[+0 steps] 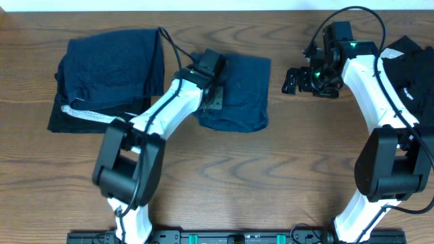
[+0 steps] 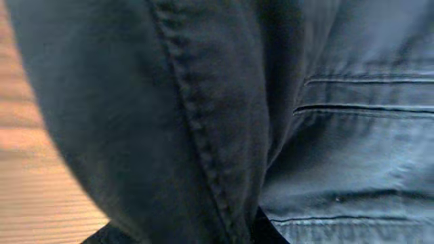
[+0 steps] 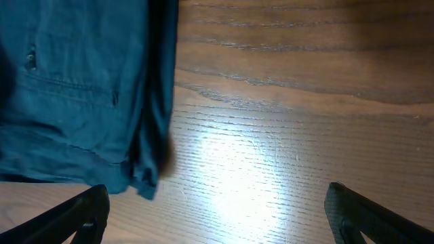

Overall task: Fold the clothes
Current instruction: 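Carry the bundle leftward and place it on the folded stack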

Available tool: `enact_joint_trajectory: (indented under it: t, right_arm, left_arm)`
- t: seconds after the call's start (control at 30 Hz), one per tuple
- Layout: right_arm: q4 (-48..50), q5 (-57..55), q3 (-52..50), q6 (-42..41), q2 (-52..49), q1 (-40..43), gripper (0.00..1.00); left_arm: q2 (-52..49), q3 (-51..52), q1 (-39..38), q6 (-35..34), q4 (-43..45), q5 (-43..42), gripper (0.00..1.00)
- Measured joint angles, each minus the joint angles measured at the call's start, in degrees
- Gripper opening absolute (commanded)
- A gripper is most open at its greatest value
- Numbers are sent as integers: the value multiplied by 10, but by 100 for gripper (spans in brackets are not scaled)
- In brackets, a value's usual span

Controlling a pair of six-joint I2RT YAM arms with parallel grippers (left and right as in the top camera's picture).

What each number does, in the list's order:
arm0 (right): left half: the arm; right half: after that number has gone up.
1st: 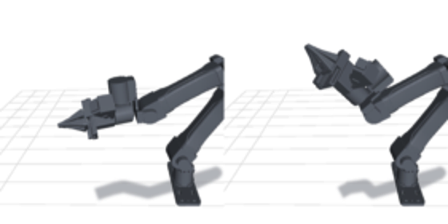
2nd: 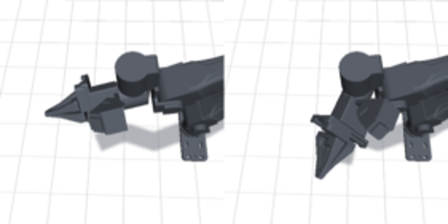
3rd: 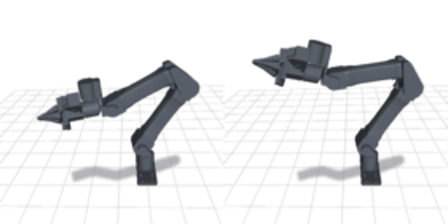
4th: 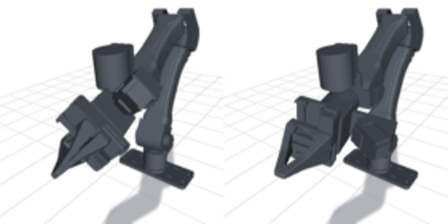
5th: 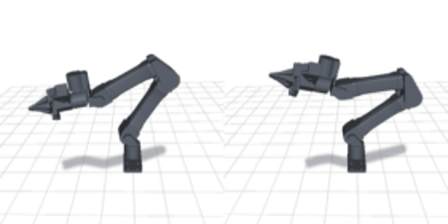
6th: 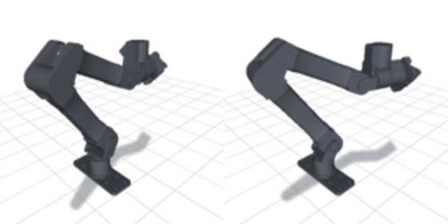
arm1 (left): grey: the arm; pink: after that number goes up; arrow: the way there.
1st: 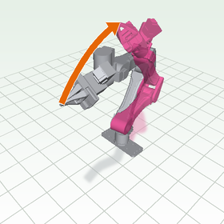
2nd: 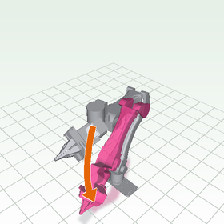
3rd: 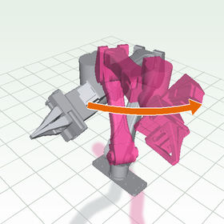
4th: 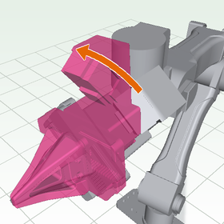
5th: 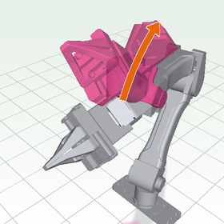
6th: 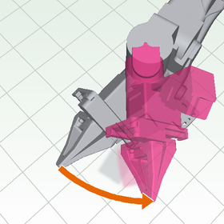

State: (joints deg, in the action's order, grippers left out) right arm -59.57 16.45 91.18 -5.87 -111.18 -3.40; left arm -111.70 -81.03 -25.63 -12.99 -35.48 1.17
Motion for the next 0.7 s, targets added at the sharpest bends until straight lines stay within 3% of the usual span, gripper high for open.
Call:
enact_joint_trajectory:
  t: [0.23,0.47,0.7]
  right_arm:
    - [0,0,0,0,0,0,99]
    - [0,0,0,0,0,0,99]
    - [0,0,0,0,0,0,99]
  left_arm:
    - [73,0,5,94,0,56,6]
    - [108,0,66,125,6,70,6]
    - [141,0,127,158,67,81,6]
